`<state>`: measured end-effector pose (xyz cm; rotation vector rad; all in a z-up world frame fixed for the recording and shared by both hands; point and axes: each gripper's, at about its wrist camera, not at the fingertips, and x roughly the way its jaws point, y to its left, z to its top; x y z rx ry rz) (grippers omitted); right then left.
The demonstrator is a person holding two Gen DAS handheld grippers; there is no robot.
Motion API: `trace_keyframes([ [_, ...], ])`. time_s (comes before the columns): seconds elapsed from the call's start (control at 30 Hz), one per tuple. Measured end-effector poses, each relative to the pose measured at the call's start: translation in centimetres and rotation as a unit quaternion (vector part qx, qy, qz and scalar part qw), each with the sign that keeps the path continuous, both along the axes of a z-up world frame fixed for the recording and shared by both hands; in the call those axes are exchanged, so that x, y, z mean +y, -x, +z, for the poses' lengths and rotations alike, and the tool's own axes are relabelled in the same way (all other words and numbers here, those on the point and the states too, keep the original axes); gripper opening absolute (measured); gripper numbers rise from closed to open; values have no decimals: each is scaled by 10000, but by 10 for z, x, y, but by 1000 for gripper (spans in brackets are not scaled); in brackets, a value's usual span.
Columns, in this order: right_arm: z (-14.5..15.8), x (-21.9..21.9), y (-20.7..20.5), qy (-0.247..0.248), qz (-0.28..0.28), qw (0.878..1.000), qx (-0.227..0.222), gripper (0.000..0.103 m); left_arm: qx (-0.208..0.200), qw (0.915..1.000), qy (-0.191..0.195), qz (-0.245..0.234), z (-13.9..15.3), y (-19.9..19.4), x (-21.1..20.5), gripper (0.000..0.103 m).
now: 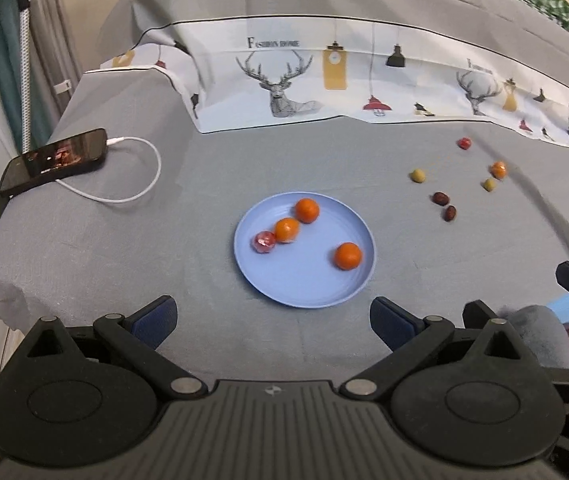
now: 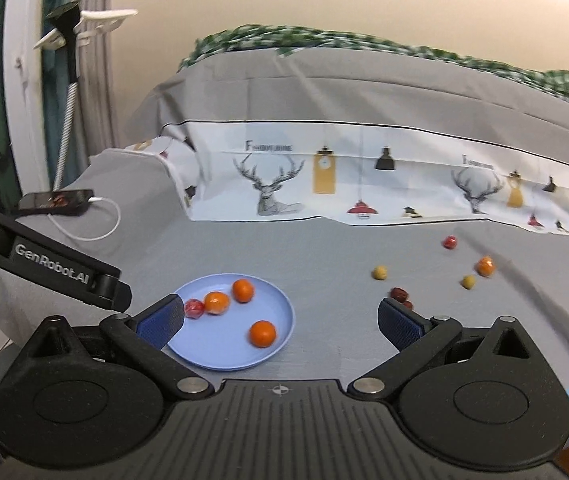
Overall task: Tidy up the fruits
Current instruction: 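Lift both tools away from the plate toward the scattered fruits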
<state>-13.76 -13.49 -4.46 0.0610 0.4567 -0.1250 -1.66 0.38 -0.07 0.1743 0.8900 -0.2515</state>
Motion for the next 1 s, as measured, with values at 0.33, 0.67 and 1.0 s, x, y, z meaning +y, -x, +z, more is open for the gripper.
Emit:
trace_keyframes([
  [0.33,4,-4,13,1,-62,9998,-195,102,-70,9999,-78,-104,5,10,-11,103],
  [0.67,2,-10,15,-107,-91,9996,-241,102,-69,9998,-185,-90,6,10,-19,103],
  [1.0,-6,-19,11,-271,-88,9994,-187,102,46,9992,-366,-134,-2,1,-32,103],
])
